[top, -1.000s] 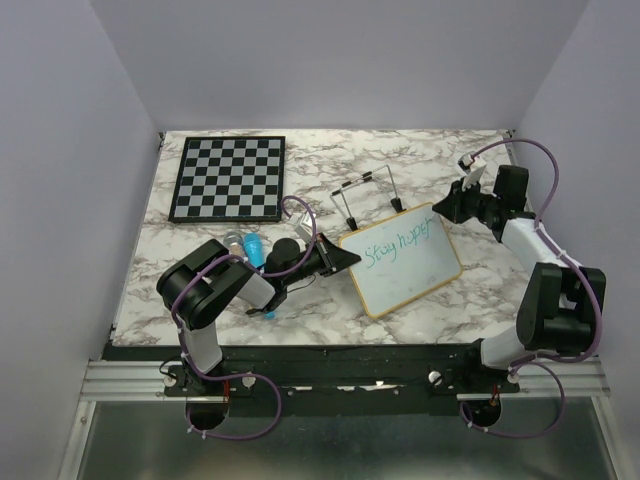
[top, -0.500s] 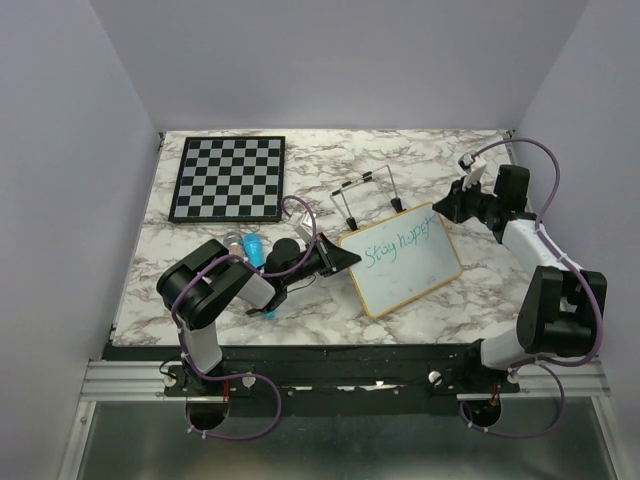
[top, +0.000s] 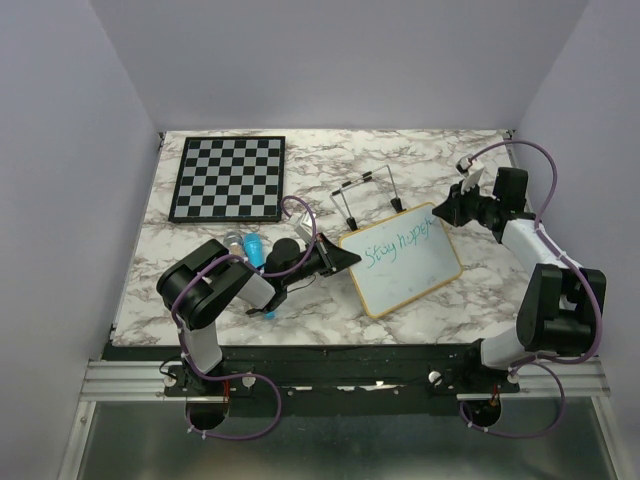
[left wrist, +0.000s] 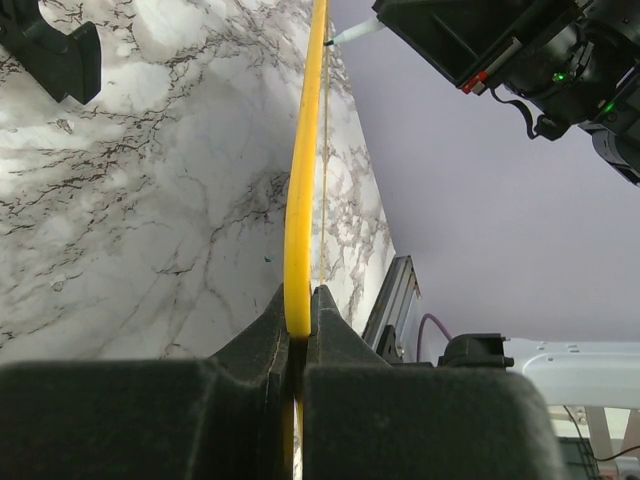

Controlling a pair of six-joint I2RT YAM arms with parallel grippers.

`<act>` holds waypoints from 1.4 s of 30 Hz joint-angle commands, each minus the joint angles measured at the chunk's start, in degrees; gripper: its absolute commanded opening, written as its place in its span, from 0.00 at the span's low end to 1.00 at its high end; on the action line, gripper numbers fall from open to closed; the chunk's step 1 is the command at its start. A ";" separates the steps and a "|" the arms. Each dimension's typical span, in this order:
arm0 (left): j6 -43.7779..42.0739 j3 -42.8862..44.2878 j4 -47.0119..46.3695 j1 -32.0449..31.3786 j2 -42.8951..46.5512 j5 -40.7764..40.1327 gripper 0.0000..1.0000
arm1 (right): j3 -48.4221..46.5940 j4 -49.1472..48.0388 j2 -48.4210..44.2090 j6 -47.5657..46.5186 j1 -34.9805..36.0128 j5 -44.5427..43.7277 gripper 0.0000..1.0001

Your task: Write a sentence on the whiteboard

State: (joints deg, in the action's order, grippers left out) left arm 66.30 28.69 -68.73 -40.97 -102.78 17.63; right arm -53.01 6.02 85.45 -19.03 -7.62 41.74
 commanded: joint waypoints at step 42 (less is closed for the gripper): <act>-2.05 0.40 -3.17 -0.07 -0.14 1.44 0.00 | -2.18 -1.10 0.60 1.18 -0.12 -2.71 0.01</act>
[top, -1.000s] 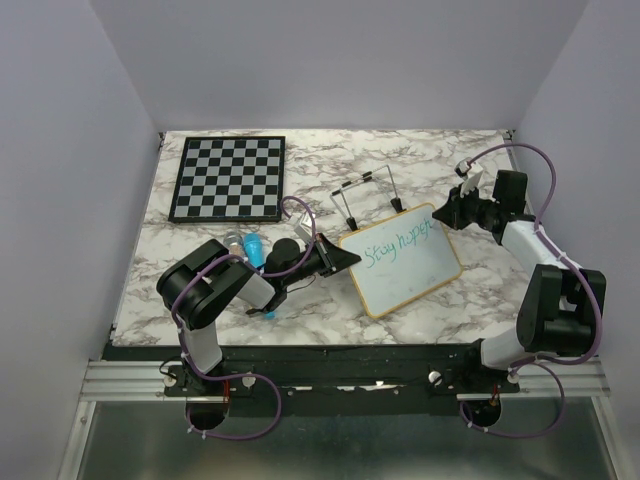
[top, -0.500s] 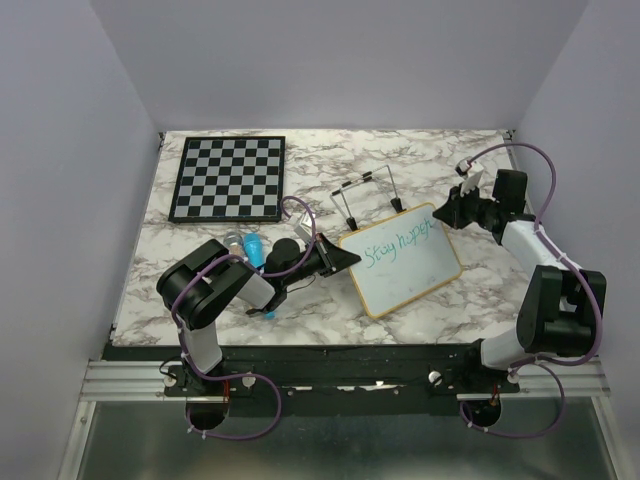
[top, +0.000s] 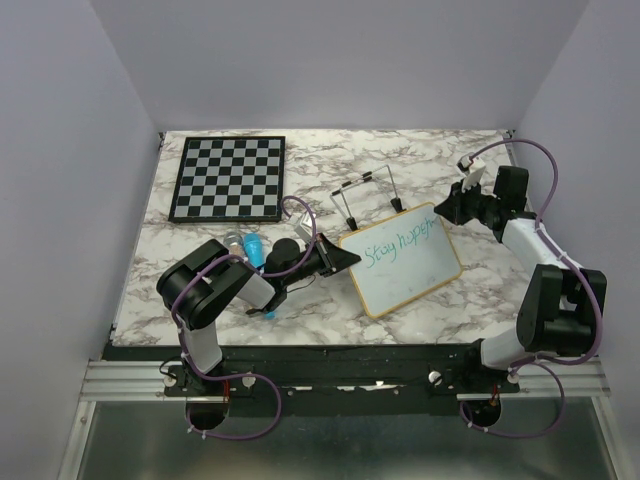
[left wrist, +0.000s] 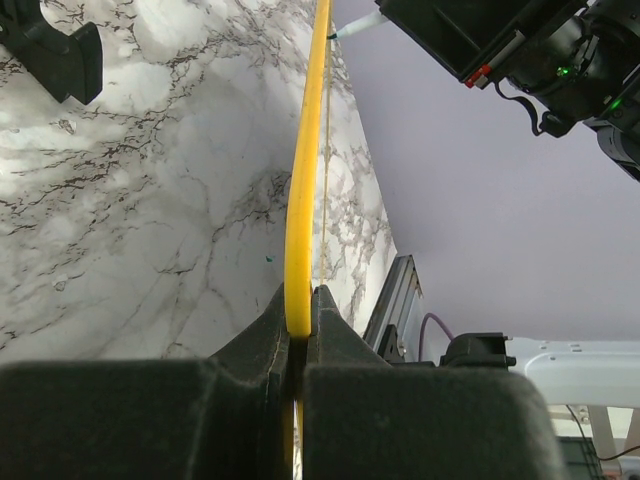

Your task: Write a sentence on the whiteboard

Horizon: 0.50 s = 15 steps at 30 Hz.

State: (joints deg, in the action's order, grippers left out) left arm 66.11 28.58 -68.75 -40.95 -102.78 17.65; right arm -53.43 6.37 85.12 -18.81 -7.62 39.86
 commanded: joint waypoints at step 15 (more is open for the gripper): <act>-1.86 0.25 -3.41 -0.10 0.13 1.25 0.00 | -0.27 1.09 0.49 -0.79 -0.12 -0.75 0.00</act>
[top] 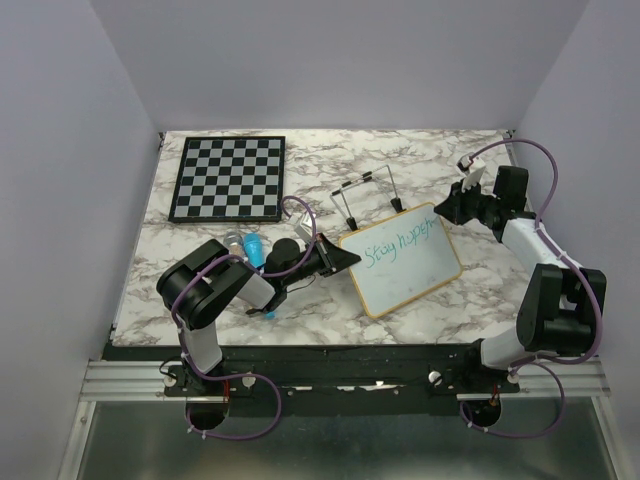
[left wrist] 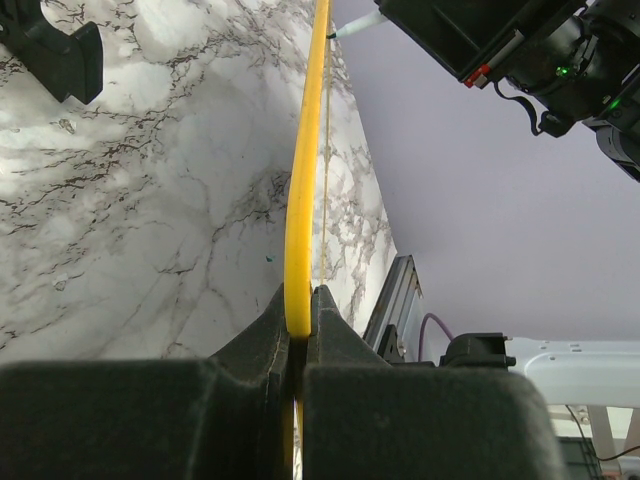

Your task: Write a sentence on the whiteboard

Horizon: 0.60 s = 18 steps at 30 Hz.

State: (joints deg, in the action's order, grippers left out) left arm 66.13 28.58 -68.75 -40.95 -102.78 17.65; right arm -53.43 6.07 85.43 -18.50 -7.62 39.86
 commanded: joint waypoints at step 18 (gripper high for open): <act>-1.70 -0.10 -4.11 -0.10 -0.05 1.25 0.00 | 3.24 4.04 -2.90 -3.65 -0.38 -2.76 0.01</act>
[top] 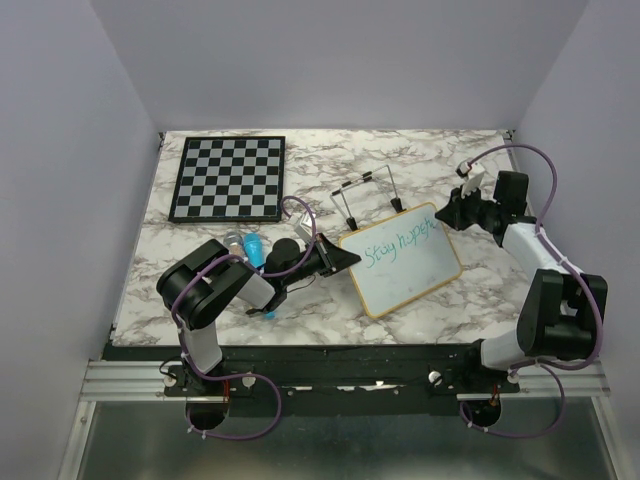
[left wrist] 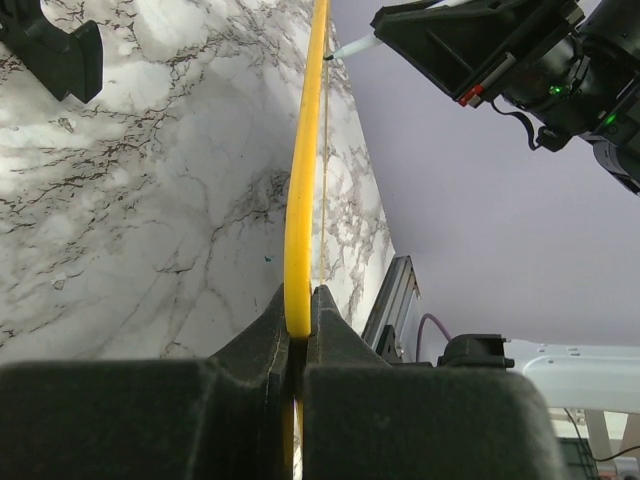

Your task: Write a sentence on the whiteboard

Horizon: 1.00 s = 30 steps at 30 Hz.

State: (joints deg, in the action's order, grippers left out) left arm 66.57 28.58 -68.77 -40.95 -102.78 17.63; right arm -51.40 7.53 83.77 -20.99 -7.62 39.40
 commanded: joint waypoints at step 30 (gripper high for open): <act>-2.49 0.69 -4.00 -0.10 -0.49 2.15 0.00 | -6.44 -3.31 4.74 4.82 -0.56 -0.29 0.01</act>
State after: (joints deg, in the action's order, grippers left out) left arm 66.15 28.58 -69.04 -40.95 -102.85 17.76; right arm -56.18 5.48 87.77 -16.78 -7.94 38.04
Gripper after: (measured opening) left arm 0.060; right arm 0.163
